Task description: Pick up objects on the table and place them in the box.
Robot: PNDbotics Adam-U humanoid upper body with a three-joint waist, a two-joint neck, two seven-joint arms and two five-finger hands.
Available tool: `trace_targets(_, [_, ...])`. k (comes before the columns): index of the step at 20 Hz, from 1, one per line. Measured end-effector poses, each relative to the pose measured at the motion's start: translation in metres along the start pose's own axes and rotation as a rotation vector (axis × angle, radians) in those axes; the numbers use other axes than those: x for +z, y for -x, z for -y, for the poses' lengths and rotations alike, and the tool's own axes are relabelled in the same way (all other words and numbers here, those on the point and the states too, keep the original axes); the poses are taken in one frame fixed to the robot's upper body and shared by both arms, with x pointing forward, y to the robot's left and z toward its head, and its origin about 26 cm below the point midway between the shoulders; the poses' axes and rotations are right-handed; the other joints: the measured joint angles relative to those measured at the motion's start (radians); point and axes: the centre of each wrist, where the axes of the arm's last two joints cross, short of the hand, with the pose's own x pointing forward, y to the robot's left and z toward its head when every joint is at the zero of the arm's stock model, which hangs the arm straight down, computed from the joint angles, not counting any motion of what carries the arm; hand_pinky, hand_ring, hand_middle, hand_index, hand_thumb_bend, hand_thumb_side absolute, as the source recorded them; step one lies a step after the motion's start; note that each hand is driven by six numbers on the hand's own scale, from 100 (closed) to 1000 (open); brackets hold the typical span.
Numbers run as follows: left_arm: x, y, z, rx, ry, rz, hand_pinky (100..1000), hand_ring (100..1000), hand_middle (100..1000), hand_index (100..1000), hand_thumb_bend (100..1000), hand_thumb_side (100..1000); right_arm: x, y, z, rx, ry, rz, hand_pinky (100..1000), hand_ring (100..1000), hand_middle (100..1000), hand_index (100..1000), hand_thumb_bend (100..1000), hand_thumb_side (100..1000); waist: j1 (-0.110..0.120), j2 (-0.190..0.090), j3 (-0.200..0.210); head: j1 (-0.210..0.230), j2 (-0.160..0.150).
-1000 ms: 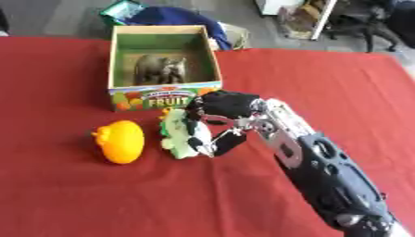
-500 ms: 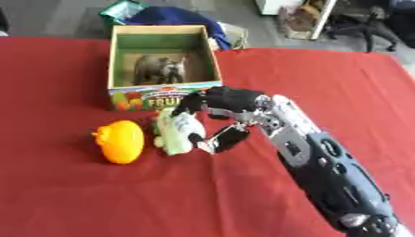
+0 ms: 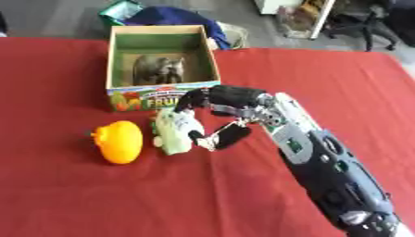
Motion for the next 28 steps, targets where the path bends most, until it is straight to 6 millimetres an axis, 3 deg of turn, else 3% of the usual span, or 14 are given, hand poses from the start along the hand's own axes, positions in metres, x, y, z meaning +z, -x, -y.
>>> trace_targets(7, [0.0, 0.0, 0.0, 0.0, 0.001, -0.001, 632, 610, 534, 637, 206, 577, -0.017, 0.011, -0.013, 0.031, -0.093, -0.014, 796, 882, 958, 955, 100, 655, 0.005, 0.0, 0.001, -0.004, 0.0])
trace_targets(12, [0.0, 0.0, 0.0, 0.0, 0.001, -0.001, 632, 611, 534, 637, 207, 578, -0.023, 0.015, -0.018, 0.047, -0.106, -0.008, 784, 861, 936, 943, 100, 634, 0.005, 0.0, 0.001, -0.005, 0.0])
trace_targets(13, [0.0, 0.0, 0.0, 0.0, 0.001, -0.001, 632, 611, 534, 637, 207, 577, -0.024, 0.015, -0.019, 0.049, -0.104, -0.005, 772, 839, 914, 931, 100, 580, 0.005, 0.0, 0.001, -0.005, 0.0])
trace_targets(16, [0.0, 0.0, 0.0, 0.0, 0.001, -0.001, 632, 611, 533, 637, 208, 577, -0.026, 0.014, -0.017, 0.067, -0.09, -0.003, 727, 753, 848, 893, 100, 409, 0.005, -0.001, 0.003, -0.005, 0.0])
trace_targets(20, [0.0, 0.0, 0.0, 0.001, 0.002, 0.0, 632, 612, 533, 637, 208, 577, -0.027, 0.013, -0.017, 0.092, -0.07, -0.008, 557, 537, 661, 788, 100, 369, 0.005, -0.001, 0.003, -0.005, 0.0])
trace_targets(25, [0.0, 0.0, 0.0, 0.001, 0.002, -0.001, 632, 612, 532, 637, 207, 577, -0.03, 0.011, -0.019, 0.122, 0.009, -0.021, 338, 306, 422, 555, 100, 278, 0.004, -0.001, 0.004, -0.005, 0.0])
trace_targets(28, [0.0, 0.0, 0.0, 0.0, 0.003, -0.001, 632, 612, 532, 637, 207, 577, -0.031, 0.009, -0.02, 0.147, 0.064, -0.024, 252, 205, 310, 432, 100, 233, 0.004, -0.001, 0.005, -0.005, 0.0])
